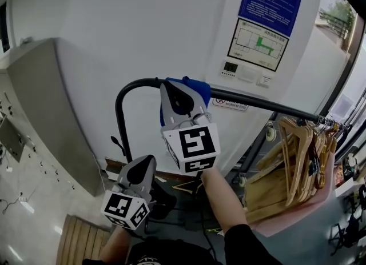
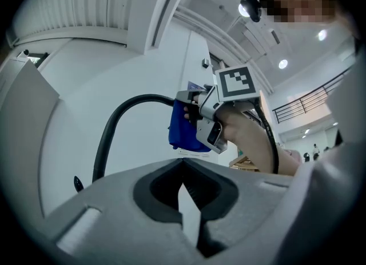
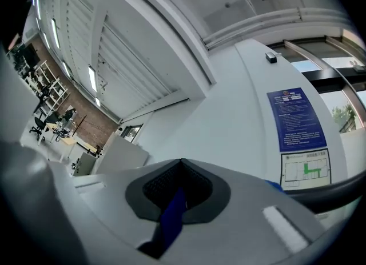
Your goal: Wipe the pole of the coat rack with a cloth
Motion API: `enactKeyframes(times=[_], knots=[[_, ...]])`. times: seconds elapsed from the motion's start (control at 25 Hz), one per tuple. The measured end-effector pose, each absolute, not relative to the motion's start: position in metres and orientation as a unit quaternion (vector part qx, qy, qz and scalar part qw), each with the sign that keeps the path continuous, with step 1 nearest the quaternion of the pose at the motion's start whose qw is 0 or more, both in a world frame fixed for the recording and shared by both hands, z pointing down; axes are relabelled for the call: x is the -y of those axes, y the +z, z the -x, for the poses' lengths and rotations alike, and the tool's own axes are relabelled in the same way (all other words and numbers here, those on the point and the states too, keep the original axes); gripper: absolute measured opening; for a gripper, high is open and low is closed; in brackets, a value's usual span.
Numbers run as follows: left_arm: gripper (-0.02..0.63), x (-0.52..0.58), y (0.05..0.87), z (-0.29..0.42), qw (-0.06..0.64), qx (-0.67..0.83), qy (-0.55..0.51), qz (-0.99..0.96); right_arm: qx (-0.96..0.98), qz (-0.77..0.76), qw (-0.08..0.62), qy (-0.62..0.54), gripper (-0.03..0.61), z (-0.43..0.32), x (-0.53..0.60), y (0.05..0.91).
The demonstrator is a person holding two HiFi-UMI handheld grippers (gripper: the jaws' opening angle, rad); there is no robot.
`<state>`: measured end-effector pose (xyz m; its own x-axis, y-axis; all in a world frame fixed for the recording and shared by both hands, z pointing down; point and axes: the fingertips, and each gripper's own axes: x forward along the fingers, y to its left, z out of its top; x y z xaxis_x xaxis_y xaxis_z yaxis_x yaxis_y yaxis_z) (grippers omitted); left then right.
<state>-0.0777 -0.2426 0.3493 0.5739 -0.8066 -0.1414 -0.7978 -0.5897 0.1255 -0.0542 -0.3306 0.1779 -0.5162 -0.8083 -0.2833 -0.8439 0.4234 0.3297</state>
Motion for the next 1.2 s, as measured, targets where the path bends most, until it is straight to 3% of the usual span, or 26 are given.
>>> enactKeyframes(times=[0.32,0.92,1.2], knots=[[0.005,0.248,0.346,0.03,0.022,0.405,-0.09,-0.91,-0.807,0.549,0.053,0.212,0.002,-0.039,0.32,0.17],[0.005,0.239,0.339,-0.046,0.017,0.337,-0.091,-0.937,-0.677,0.715,0.119,0.128,0.002,-0.325,0.269,0.163],[0.005,0.237,0.339,-0.046,0.019,0.341,-0.091,-0.936,-0.68,0.711,0.125,0.13,0.002,-0.317,0.271,0.161]])
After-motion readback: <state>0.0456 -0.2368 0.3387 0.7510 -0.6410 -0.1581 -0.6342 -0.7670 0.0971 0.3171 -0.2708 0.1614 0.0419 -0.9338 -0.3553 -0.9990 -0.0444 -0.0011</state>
